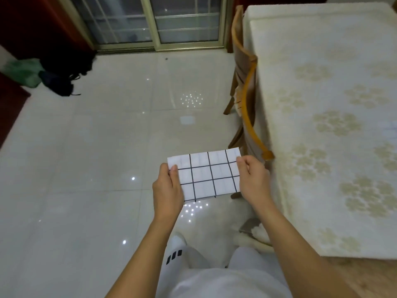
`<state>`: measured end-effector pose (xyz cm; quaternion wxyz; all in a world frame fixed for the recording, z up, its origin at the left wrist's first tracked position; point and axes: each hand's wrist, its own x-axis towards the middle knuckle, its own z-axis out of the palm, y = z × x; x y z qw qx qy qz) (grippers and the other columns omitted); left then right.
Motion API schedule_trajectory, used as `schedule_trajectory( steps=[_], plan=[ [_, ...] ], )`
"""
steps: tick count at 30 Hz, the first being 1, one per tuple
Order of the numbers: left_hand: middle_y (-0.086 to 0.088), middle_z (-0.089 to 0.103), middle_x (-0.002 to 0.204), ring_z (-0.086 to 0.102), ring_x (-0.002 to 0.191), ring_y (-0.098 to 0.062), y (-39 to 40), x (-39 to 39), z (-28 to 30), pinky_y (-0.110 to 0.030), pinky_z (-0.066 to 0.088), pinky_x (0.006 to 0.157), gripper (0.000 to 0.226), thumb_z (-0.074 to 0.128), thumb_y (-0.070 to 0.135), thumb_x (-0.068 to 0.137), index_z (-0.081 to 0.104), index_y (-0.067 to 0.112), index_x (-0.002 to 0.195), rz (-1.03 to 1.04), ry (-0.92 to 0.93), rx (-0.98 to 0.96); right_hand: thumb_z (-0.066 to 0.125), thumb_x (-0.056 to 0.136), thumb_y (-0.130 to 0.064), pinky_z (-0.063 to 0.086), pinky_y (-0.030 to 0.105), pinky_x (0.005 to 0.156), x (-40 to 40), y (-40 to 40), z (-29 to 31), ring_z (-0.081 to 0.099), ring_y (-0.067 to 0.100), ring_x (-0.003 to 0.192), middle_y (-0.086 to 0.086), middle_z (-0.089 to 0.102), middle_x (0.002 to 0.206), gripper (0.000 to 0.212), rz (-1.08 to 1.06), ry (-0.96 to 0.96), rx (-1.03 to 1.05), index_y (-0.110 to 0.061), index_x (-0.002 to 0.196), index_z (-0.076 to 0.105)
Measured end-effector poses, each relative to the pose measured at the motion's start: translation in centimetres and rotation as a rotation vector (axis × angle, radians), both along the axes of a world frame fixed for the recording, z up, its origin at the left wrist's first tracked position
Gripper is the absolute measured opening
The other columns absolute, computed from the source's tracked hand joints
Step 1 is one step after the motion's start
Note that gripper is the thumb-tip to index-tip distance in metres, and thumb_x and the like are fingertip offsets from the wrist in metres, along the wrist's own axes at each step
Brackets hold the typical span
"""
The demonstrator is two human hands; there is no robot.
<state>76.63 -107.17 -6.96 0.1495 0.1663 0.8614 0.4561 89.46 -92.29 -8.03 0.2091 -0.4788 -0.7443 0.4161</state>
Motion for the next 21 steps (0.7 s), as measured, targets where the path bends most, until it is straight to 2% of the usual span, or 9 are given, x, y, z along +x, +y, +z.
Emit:
schedule_trajectory(
  steps=[2,6,10,14,18,21],
  plan=[
    [-0.002,0.044,0.064,0.035,0.056,-0.014,-2.2,-2.4,-0.3,-0.022,0.030,0.047,0.034,0.035,0.029,0.106,0.041,0.008,0.080,0.011,-0.004,-0.009,0.044,0.104,-0.030,0.044,0.039,0.061,-2.8,-1.8,-0.1,0.053,0.026,0.065,0.014,0.057,0.067,0.038,0.033,-0.022,0.000,-0.005,0.077,0.054],
    [-0.002,0.046,0.064,0.036,0.056,-0.014,-6.0,-7.2,-1.2,-0.022,0.029,0.047,0.034,0.034,0.031,0.106,0.042,0.008,0.082,0.033,-0.008,-0.009,0.043,0.105,-0.026,0.028,0.023,0.048,-8.0,-5.4,-0.1,0.035,0.013,0.052,-0.001,0.038,0.055,0.042,0.086,-0.048,0.002,-0.016,0.065,0.039],
    [0.002,0.051,0.065,0.042,0.054,-0.012,-9.1,-11.5,-2.0,-0.020,0.034,0.046,0.031,0.034,0.031,0.106,0.044,0.012,0.084,0.039,-0.016,-0.022,0.043,0.105,-0.025,0.031,0.017,0.049,-12.2,-8.6,-0.6,0.032,0.010,0.052,-0.004,0.037,0.056,0.042,0.103,-0.049,-0.007,-0.020,0.065,0.035],
    [0.004,0.046,0.060,0.036,0.051,-0.011,-11.2,-14.5,-2.2,-0.030,0.034,0.048,0.030,0.034,0.032,0.106,0.040,0.018,0.080,0.046,0.000,-0.043,0.042,0.105,-0.029,0.027,0.024,0.049,-15.2,-10.6,-1.1,0.033,0.010,0.053,-0.003,0.039,0.057,0.040,0.125,-0.052,-0.010,-0.018,0.067,0.039],
    [0.004,0.044,0.059,0.035,0.050,-0.013,-12.0,-16.6,-2.2,-0.032,0.033,0.048,0.031,0.034,0.033,0.106,0.037,0.022,0.077,0.075,-0.012,-0.040,0.042,0.105,-0.030,0.031,0.034,0.052,-17.7,-10.9,-1.1,0.035,0.012,0.054,0.002,0.041,0.057,0.040,0.147,-0.061,-0.006,-0.012,0.069,0.043],
    [0.005,0.043,0.059,0.034,0.050,-0.012,-11.8,-17.9,-2.0,-0.030,0.032,0.049,0.031,0.034,0.032,0.106,0.035,0.023,0.076,0.098,-0.016,-0.044,0.042,0.105,-0.030,0.035,0.036,0.054,-19.4,-10.6,-1.0,0.037,0.013,0.055,0.010,0.044,0.059,0.041,0.156,-0.050,-0.015,-0.007,0.071,0.045]
  ],
)
